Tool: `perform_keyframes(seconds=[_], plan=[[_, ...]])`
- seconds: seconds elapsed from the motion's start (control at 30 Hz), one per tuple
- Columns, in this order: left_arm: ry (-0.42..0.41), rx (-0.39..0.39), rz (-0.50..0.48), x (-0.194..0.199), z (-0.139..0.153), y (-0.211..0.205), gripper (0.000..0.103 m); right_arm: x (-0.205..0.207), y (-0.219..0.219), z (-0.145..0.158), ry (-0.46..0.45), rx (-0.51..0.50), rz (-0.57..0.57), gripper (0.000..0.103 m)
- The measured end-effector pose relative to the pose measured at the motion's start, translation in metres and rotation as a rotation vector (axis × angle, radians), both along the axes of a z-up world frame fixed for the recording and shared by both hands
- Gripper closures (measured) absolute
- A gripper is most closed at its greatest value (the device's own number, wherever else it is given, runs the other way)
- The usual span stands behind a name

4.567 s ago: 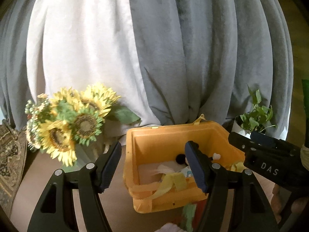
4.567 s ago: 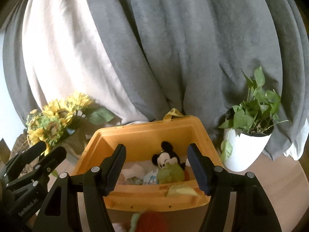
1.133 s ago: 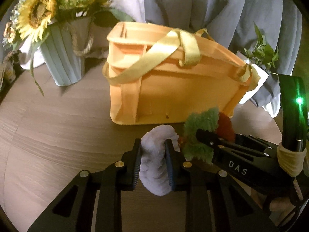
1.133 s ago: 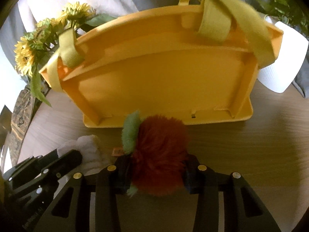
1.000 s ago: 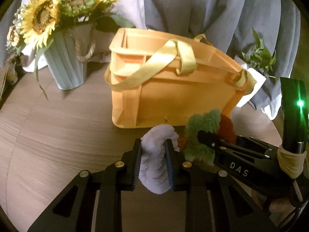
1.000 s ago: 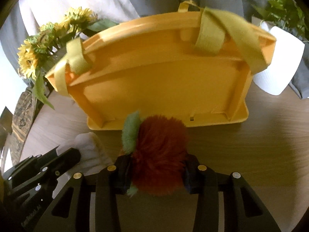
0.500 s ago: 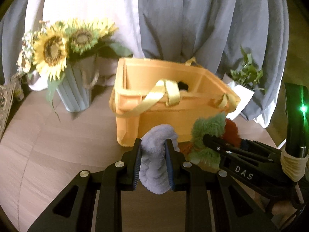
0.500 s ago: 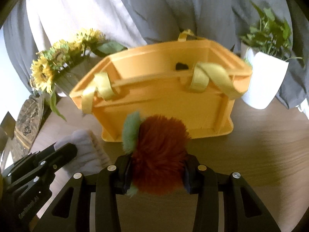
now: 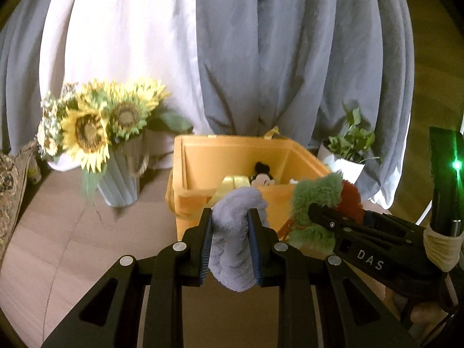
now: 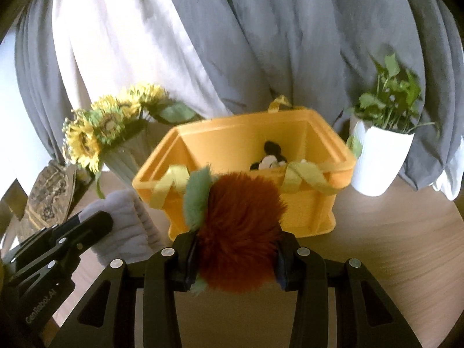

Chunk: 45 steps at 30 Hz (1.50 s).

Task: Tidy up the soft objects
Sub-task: 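Carry the white sock and red pompom up over the orange crate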

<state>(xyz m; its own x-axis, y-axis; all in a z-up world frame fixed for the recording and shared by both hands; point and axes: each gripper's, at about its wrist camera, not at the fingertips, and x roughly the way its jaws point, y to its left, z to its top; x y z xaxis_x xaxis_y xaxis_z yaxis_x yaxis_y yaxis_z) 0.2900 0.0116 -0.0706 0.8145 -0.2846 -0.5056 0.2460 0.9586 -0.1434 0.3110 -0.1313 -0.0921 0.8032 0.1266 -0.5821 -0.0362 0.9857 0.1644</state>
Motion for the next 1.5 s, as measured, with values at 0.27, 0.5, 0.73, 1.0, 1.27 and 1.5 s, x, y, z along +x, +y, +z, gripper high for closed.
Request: perform_keyframes(seconds=[0.27, 0.5, 0.73, 1.0, 1.27, 1.5], plan=[[-0.06, -0.011, -0.002, -0.004, 0.022, -0.002, 0.079, -0.011, -0.005, 0.028, -0.082, 0.001, -0.029, 0.061], [-0.121, -0.028, -0.001, 0.001, 0.042, -0.003, 0.079, -0.011, -0.007, 0.048, -0.145, 0.004, -0.042, 0.061], [-0.181, -0.031, 0.004, 0.009, 0.06, -0.003, 0.079, -0.008, -0.007, 0.066, -0.201, 0.003, -0.048, 0.061], [-0.231, -0.029, 0.006, 0.022, 0.074, -0.007, 0.079, 0.004, -0.006, 0.08, -0.245, 0.005, -0.043, 0.061], [-0.251, -0.017, 0.001, 0.048, 0.079, -0.011, 0.079, 0.025, -0.01, 0.088, -0.27, 0.005, -0.043, 0.061], [-0.258, -0.013, 0.0, 0.075, 0.08, -0.014, 0.079, 0.049, -0.014, 0.089, -0.273, 0.013, -0.04, 0.061]])
